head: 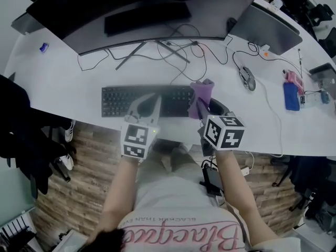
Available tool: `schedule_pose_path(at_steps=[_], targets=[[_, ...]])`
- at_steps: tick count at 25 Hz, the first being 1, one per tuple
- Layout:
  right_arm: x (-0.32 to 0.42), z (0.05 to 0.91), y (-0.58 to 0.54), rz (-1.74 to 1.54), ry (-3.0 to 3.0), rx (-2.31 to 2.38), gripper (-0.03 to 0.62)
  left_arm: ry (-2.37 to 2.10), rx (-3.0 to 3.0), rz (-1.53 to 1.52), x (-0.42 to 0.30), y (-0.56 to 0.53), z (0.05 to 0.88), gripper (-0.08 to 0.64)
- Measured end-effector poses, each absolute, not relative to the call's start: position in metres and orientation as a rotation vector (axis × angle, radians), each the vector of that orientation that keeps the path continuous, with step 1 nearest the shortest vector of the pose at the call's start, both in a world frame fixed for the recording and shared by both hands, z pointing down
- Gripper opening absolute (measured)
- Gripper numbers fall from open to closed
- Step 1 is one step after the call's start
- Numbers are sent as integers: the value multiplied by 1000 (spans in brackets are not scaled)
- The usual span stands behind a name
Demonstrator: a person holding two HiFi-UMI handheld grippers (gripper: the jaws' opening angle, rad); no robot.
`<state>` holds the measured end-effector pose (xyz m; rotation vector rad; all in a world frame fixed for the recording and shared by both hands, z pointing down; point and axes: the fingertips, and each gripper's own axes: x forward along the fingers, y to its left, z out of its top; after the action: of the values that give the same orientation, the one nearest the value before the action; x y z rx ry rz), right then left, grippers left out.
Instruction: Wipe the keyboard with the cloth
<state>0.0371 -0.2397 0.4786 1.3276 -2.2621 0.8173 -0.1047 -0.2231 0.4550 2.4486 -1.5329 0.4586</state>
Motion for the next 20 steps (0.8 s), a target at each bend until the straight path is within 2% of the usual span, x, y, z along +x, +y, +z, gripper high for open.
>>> schedule_pose_path(at_steps=[20], targets=[[-184,472,-177,827,-2418,945,87,-1704,2265,444,-278,-177,468,8]])
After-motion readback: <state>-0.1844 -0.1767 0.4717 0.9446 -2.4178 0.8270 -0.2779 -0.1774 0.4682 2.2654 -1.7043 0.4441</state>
